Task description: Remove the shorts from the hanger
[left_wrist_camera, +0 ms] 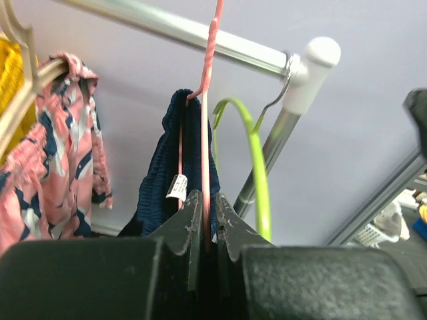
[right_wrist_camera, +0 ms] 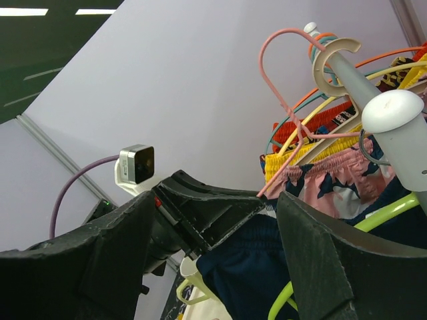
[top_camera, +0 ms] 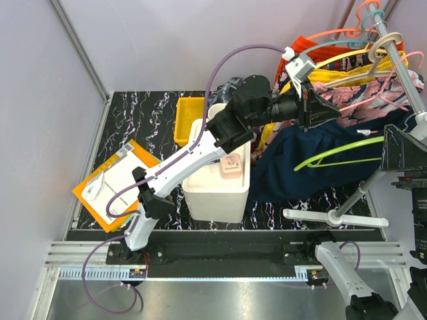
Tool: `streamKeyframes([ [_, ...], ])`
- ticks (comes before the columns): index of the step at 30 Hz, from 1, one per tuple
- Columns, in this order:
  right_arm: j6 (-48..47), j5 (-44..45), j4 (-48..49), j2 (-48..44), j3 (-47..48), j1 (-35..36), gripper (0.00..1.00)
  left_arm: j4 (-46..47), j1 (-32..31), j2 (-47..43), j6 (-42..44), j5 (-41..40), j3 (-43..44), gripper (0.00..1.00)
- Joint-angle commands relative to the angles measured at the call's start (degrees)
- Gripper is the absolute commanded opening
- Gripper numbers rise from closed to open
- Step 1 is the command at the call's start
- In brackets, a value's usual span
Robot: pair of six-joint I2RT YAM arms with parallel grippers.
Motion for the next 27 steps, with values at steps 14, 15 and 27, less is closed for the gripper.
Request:
streamKeyframes([
  [14, -4.64, -12.95, 1.00, 6.56, -0.03, 0.35, 0.81, 8.82, 3.62, -19.86, -4.91, -3.66, -15.58, 0.00],
  [15, -5.70, -14.21, 1.00, 7.79, -0.21, 0.18, 0.82, 10.91, 3.62, -21.09, -4.91, -4.36, -17.45, 0.00],
  [27, -15.81, -17.30, 0.29, 16.06, 0.93, 0.27, 0.89, 18.12, 3.62, -31.03, -8.86, -5.86, -35.21, 0.00],
])
